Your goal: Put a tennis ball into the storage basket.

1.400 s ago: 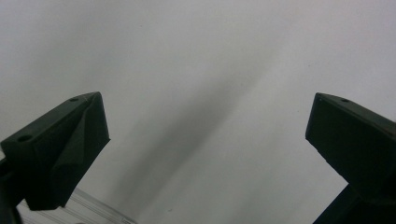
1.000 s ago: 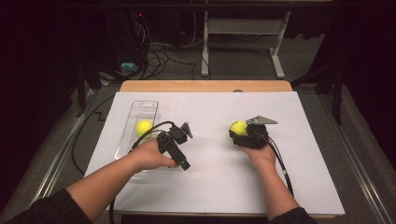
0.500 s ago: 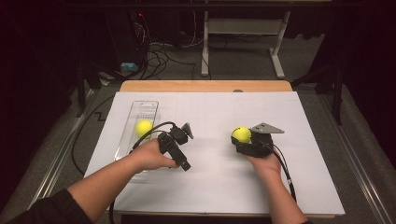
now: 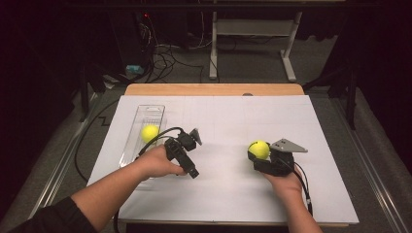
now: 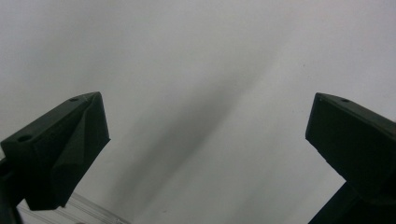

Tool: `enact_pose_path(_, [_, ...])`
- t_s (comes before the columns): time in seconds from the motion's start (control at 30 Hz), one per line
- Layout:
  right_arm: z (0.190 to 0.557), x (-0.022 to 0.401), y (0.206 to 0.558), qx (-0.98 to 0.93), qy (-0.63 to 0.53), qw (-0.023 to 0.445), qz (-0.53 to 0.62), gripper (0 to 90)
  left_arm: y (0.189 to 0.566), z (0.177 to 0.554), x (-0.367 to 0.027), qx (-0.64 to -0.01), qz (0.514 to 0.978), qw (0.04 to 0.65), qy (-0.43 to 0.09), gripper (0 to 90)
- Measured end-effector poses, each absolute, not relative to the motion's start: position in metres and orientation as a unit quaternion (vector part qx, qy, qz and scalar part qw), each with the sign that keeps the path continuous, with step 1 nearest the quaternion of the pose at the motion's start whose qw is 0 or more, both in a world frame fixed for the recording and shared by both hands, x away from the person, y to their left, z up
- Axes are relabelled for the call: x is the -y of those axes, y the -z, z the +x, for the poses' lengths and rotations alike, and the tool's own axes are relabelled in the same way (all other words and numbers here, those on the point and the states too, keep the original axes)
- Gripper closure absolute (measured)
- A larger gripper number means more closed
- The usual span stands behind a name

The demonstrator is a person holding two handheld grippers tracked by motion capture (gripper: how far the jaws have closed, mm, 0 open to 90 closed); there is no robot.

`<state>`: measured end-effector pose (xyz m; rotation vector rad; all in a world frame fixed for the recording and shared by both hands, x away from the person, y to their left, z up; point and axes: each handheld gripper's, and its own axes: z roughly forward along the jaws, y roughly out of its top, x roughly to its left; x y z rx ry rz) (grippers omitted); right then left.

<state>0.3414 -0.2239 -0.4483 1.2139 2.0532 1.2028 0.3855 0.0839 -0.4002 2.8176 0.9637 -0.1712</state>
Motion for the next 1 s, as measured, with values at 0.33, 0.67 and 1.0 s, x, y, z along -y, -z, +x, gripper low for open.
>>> enact_pose_path(0.33, [0.317, 0.230, 0.452, -0.747, -0.443, 0.237, 0.435, 27.5, 0.398, 0.385, -0.085, -0.322, 0.941, 0.081, 0.058, 0.5])
enact_pose_path(0.67, [0.294, 0.239, 0.455, -0.747, -0.445, 0.247, 0.426, 27.5, 0.398, 0.382, -0.084, -0.324, 0.940, 0.083, 0.060, 0.5])
enact_pose_path(1.0, [0.294, 0.238, 0.460, -0.752, -0.440, 0.246, 0.425, 27.5, 0.395, 0.381, -0.084, -0.326, 0.939, 0.087, 0.062, 0.5])
